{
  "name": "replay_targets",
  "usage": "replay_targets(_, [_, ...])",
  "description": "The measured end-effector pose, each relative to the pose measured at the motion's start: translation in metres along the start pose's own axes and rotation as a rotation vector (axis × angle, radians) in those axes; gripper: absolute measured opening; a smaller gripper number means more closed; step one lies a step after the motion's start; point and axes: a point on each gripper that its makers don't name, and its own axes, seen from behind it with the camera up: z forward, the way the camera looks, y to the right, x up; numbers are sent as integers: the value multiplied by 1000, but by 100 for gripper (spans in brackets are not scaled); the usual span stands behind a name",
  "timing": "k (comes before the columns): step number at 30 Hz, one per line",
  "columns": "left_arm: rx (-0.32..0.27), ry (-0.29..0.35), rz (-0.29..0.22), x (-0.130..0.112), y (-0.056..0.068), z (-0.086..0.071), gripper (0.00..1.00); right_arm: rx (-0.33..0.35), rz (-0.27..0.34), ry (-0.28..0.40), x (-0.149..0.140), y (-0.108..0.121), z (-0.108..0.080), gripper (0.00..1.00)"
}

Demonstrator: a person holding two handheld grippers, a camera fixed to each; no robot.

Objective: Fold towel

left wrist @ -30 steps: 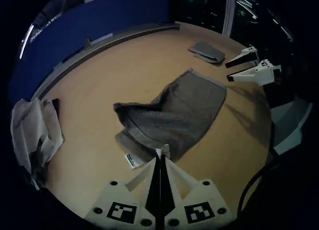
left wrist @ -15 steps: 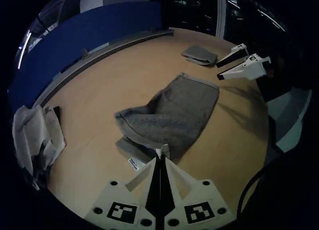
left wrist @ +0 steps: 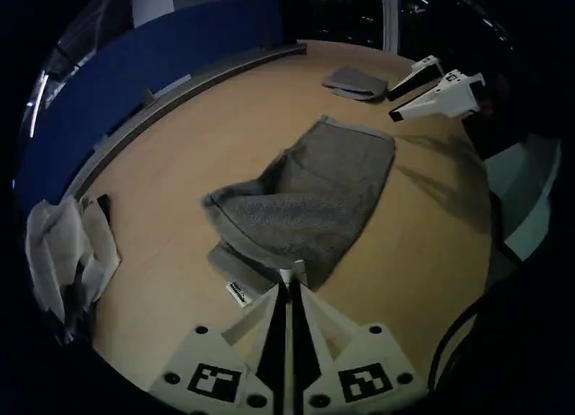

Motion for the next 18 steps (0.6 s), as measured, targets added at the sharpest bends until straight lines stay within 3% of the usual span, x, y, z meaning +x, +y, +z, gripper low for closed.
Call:
replay_targets(6, [-25,3,-28,5,5,-4,70,0,0,-1,-1,-1,1,98])
replay_targets(18, [-74,-29,-93,8,12,7,68,1,-5,-2,-2,-4,2,98])
